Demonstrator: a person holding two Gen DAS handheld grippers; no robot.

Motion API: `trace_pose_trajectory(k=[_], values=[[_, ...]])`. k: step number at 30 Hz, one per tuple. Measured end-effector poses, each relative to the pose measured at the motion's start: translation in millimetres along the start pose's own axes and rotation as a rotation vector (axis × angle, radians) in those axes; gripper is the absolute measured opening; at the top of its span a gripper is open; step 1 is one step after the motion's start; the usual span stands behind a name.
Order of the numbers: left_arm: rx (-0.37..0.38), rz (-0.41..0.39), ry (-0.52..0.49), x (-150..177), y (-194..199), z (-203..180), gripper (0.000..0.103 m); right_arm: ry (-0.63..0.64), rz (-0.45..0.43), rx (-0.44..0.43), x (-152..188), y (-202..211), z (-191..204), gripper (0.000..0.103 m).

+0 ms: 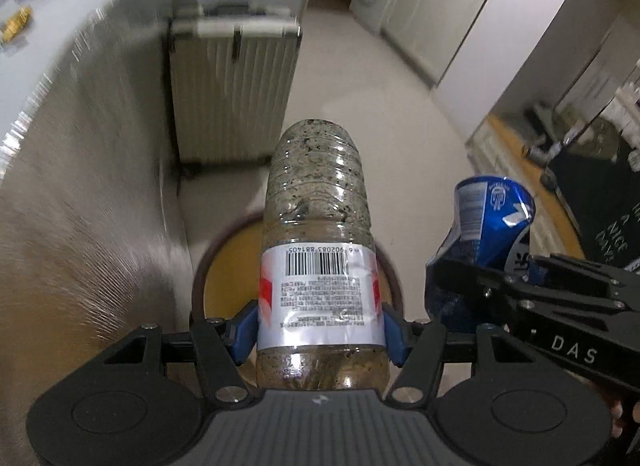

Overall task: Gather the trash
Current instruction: 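Carry the bottle and blue can with both tools over the wastebasket, then open the left tool to drop the bottle while the right tool drops the can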

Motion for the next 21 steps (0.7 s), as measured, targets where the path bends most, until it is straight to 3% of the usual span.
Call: trace_pose_trajectory(k=[8, 11, 13, 17, 21], values=[[-0.016, 0.194, 0.038, 4.1, -70.4, 18.1, 0.062, -0.058, 0.113, 0.012, 33.2, -49.6, -20.9, 0.035], [0.016, 0.238, 0.087, 0.7, -90.0, 21.7, 0.064, -0.077, 0.135, 0.017, 39.3, -60.7, -27.7, 0.035], [0.043, 0.255, 0.140, 0.5, -94.9, 25.7, 0.067, -0.089, 0.146, 0.017, 41.9, -67.3, -30.5, 0.035], [-0.029, 0.245, 0.170, 0.0, -92.7, 39.8, 0.088, -0.112, 0.159, 0.003, 41.3, -79.9, -34.7, 0.035], [-0.044, 0.237, 0.183, 1.8, -84.8, 44.2, 0.090, -0.113, 0.190, -0.015, 45.5, -93.6, -32.7, 0.035]])
Point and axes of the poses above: each gripper's, at about its wrist camera, not at the fingertips, and y roughly against the way its jaws point, z to its left, x to its underside, the point moved 9 cm from there along -y, roughly the way its jaws point, and after that the axes turned 2 degrees about -z, right-handed, at the moved point
